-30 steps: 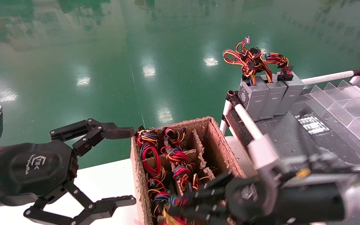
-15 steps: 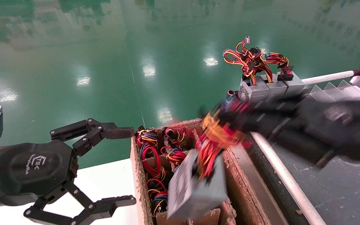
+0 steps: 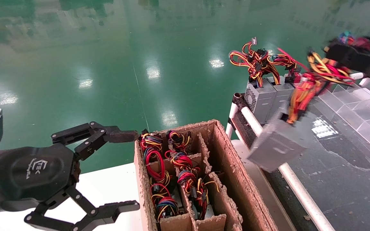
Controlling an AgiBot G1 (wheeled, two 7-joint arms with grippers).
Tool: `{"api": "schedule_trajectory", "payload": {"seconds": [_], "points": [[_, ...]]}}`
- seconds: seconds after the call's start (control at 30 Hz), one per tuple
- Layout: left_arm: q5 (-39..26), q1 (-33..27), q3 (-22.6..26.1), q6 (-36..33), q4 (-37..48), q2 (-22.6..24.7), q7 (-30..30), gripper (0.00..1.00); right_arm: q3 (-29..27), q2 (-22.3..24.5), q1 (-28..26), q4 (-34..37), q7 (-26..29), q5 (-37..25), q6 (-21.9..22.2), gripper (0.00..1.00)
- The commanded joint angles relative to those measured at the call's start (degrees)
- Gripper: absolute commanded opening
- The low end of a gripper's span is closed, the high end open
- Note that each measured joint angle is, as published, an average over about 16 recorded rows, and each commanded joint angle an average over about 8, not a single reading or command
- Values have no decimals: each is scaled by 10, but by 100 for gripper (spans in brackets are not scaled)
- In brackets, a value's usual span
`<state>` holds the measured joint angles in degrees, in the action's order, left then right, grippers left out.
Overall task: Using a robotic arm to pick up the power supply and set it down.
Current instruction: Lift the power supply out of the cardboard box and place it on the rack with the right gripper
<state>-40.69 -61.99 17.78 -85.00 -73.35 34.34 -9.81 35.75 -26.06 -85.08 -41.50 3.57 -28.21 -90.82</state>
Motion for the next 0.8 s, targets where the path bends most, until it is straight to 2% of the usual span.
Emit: {"api": "schedule_trajectory", "payload": {"seconds": [0.03,0.4,0.8], "points": [[0,0,0,0,0,0,0,100,3,15,-3,17,-15,-5,0,0],[0,0,0,0,0,0,0,100,27,52,5,123,-66,-24,1,0],[0,0,1,0,0,0,0,100,64,36,-16,179,-93,-65,5,0]]}}
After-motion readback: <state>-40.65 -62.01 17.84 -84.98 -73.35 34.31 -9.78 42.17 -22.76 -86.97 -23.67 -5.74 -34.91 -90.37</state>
